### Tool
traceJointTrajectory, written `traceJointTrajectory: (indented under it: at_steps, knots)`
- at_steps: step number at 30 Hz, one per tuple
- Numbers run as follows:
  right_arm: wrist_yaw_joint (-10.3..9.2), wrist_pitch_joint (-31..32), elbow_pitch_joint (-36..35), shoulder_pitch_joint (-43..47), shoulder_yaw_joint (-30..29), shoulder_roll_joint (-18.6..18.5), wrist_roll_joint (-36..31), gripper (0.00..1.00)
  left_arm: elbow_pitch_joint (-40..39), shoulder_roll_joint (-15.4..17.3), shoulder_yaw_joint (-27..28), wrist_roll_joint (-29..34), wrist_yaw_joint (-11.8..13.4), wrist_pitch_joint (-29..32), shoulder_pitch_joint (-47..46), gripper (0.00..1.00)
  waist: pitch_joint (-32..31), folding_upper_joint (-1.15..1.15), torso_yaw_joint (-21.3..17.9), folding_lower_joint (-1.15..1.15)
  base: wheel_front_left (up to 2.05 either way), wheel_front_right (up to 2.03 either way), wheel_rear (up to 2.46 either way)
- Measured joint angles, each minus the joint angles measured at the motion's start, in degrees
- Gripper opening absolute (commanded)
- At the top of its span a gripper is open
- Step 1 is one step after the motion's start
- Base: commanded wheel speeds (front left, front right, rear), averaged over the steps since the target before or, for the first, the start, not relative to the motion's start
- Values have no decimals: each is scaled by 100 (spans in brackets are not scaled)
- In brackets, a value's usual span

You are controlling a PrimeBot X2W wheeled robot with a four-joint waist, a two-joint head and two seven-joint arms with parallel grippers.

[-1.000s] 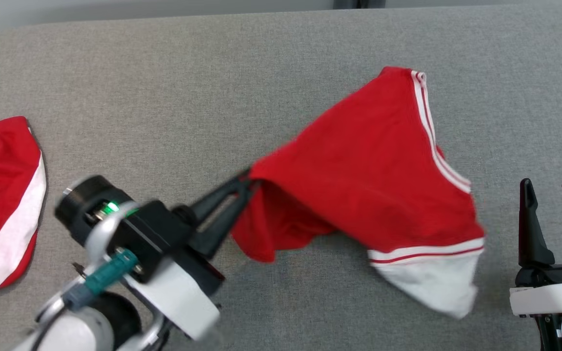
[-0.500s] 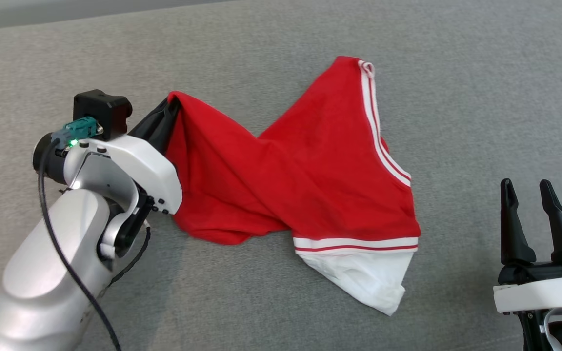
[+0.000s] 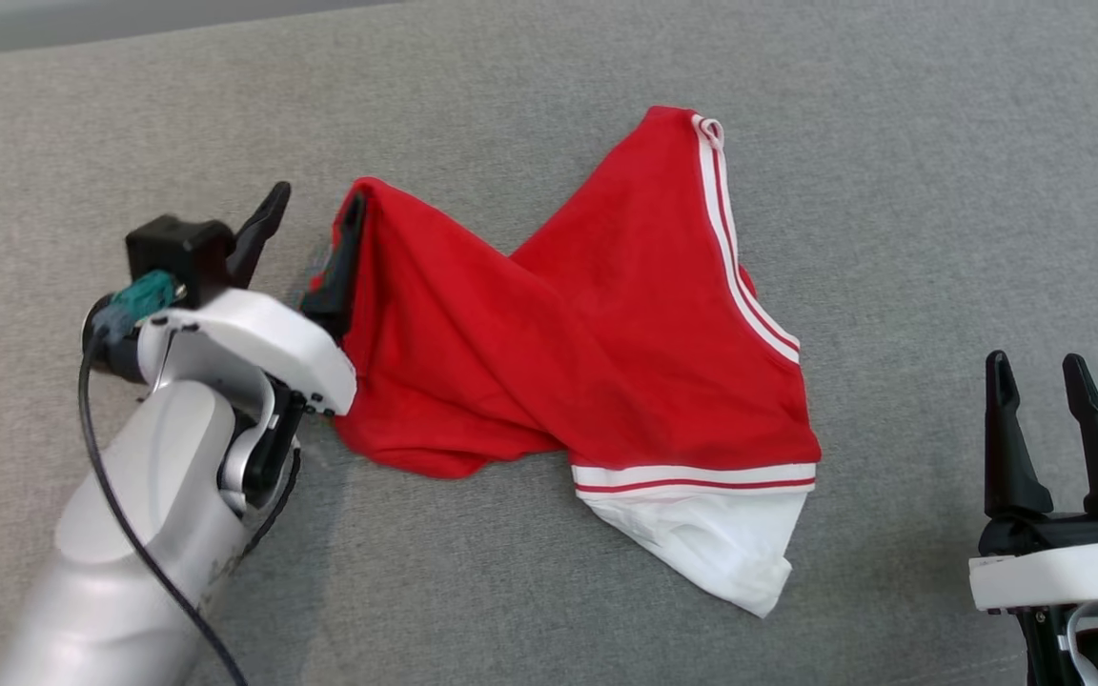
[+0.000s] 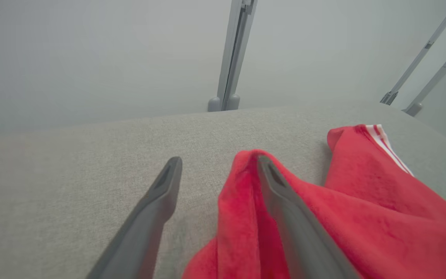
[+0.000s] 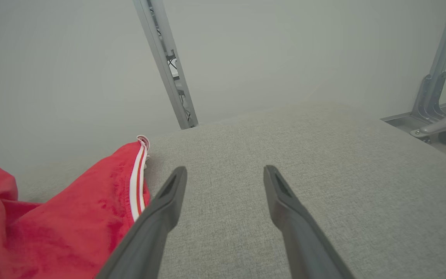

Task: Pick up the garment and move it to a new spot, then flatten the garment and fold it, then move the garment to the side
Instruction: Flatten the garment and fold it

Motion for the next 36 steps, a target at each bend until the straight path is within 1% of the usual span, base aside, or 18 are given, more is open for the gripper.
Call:
traceJointTrajectory:
  at_steps: [2,7,10,16,22,28,36]
  knots:
    - [0,49,-38,2,-22,-1,-63,100,-159,30,105,-24,75,-256,200,100,-48,0,72,0,0,0,0]
    - [0,167,-176,12,-23,-15,-193,100,-905,211,479,-38,426,-602,848,100,-218,0,260,0,0,0,0]
    - [0,233,-224,21,26,-69,-267,100,-1489,324,728,24,656,-666,1347,100,-342,0,366,0,0,0,0]
    - [0,417,-341,61,192,-165,-387,100,-2640,541,1106,347,1118,-682,2364,100,-607,0,513,0,0,0,0]
    - [0,577,-435,205,190,-268,-515,100,-3262,666,1100,533,1440,-660,3203,100,-819,0,627,0,0,0,0]
    - [0,701,-580,333,111,-282,-559,100,-3583,730,985,584,1606,-476,3522,100,-895,0,768,0,0,0,0]
    - [0,809,-702,411,38,-268,-552,100,-3644,733,915,599,1630,-377,3560,100,-919,0,826,0,0,0,0]
